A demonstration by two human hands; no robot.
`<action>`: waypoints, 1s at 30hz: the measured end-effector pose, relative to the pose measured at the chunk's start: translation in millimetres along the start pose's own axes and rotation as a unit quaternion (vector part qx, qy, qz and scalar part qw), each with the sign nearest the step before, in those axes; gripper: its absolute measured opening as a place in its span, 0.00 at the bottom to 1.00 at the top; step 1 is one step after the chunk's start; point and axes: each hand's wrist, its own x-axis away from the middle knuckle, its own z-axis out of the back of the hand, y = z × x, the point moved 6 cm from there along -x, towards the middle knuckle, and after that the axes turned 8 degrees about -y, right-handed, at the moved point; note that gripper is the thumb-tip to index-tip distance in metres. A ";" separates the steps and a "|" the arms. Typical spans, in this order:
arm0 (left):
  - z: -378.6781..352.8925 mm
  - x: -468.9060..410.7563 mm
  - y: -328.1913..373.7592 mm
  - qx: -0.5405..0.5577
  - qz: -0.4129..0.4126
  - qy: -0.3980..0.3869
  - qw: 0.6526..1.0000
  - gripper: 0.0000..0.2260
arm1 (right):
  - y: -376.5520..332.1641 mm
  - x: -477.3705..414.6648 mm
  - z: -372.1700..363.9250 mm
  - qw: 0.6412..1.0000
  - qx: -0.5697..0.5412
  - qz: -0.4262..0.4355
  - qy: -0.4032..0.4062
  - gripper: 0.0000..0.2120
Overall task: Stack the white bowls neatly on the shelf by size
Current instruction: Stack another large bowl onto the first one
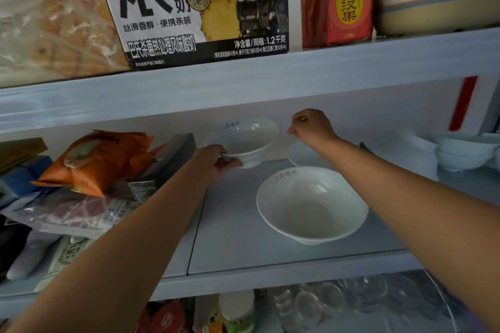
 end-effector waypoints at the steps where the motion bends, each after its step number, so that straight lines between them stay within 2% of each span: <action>1: -2.3 5.9 1.7 -0.005 0.000 -0.005 1.000 0.21 | -1.2 1.3 2.5 1.000 -0.010 -0.004 -0.001 0.12; 6: -18.0 32.5 12.5 -0.003 -0.005 -0.039 0.999 0.20 | -9.1 10.4 14.9 1.000 -0.020 -0.019 -0.004 0.09; 9: -30.4 47.8 15.4 -0.007 0.001 -0.064 0.998 0.16 | -8.7 19.5 24.1 0.998 -0.046 -0.040 -0.017 0.15; 12: -42.3 59.4 9.6 -0.029 0.013 -0.086 0.996 0.18 | -2.7 31.5 36.6 0.997 -0.037 -0.066 -0.031 0.19; 15: -53.7 66.5 -0.9 -0.067 0.021 -0.107 0.992 0.18 | 8.7 46.9 50.0 0.994 -0.033 -0.090 -0.044 0.17; 19: -68.2 80.2 -16.3 -0.164 0.028 -0.102 0.981 0.06 | 24.7 67.7 63.2 0.992 0.001 -0.109 -0.056 0.10; 21: -69.6 80.8 -22.4 -0.249 0.010 -0.062 0.967 0.07 | 32.1 76.8 66.9 0.993 0.023 -0.106 -0.047 0.10; 24: -69.4 83.7 -27.0 -0.375 -0.033 -0.018 0.926 0.14 | 46.5 91.7 69.9 0.993 0.039 -0.109 -0.039 0.11; 28: -72.8 87.3 -34.7 -0.457 -0.071 -0.001 0.887 0.08 | 68.8 106.0 71.0 0.992 0.020 -0.122 -0.028 0.11; 29: -72.0 90.0 -35.9 -0.462 -0.068 0.011 0.884 0.10 | 73.4 108.6 70.4 0.992 0.010 -0.126 -0.023 0.10; 30: -73.8 90.4 -37.4 -0.498 -0.065 0.007 0.864 0.13 | 77.1 111.3 69.7 0.991 0.001 -0.129 -0.020 0.09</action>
